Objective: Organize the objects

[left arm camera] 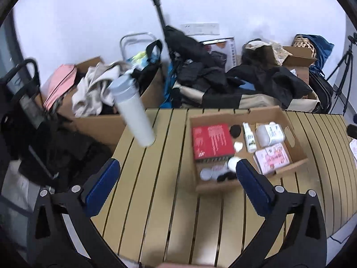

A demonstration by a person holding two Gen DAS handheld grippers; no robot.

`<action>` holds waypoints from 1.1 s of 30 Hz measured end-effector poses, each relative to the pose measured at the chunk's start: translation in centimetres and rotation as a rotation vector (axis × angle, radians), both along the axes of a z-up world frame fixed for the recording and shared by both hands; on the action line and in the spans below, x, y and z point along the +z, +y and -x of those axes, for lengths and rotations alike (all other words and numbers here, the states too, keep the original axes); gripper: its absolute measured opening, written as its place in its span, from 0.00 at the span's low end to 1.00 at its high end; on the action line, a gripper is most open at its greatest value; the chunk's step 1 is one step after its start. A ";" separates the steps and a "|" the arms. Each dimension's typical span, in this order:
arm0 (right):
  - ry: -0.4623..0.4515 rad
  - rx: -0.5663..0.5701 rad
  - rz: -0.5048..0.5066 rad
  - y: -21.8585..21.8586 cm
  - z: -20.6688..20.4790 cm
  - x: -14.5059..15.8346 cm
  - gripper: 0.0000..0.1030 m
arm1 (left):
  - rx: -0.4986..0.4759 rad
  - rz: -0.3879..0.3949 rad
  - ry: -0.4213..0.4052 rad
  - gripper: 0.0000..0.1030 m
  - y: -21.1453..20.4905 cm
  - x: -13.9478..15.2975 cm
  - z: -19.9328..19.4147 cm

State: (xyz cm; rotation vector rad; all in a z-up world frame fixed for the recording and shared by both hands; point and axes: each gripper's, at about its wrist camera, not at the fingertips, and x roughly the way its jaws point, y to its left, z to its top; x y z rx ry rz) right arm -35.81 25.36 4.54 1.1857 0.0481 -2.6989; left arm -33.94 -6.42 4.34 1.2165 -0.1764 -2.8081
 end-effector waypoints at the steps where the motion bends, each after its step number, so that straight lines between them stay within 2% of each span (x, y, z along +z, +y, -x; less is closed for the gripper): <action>1: 0.005 -0.003 0.006 0.0 -0.9 0.3 0.89 | 0.012 0.004 -0.004 1.00 -0.2 0.0 -0.7; 5: 0.025 0.001 -0.008 -0.2 -4.1 1.3 0.89 | 0.008 0.003 0.003 1.00 -0.1 0.5 -4.0; 9: 0.050 0.013 -0.008 -0.4 -8.0 1.9 0.89 | 0.014 0.027 0.057 1.00 0.8 2.0 -8.6; 13: 0.095 0.033 -0.001 -0.6 -13.5 2.5 0.89 | 0.035 -0.013 0.143 1.00 1.5 3.4 -14.5; 16: 0.129 0.043 0.018 -0.7 -18.1 2.8 0.89 | 0.041 -0.037 0.174 1.00 2.1 3.4 -19.0; 20: 0.162 0.035 0.050 -1.3 -24.9 1.7 0.89 | 0.041 -0.119 0.198 1.00 2.5 1.4 -25.6; 22: 0.172 0.002 0.087 -1.7 -28.1 0.1 0.89 | 0.049 -0.124 0.207 1.00 2.9 -0.2 -28.4; 25: 0.159 -0.022 0.131 -2.8 -32.6 -2.9 0.89 | 0.099 -0.182 0.188 1.00 3.3 -3.1 -32.8; 28: 0.145 0.031 0.053 -4.5 -34.9 -4.6 0.89 | 0.014 -0.153 0.081 1.00 4.7 -4.4 -33.6; 30: 0.150 0.041 0.011 -5.1 -35.3 -4.9 0.89 | 0.016 -0.115 0.078 1.00 5.1 -4.3 -33.6; 33: 0.148 0.039 0.046 -5.0 -35.4 -4.7 0.89 | 0.005 -0.107 0.112 1.00 5.5 -3.6 -34.0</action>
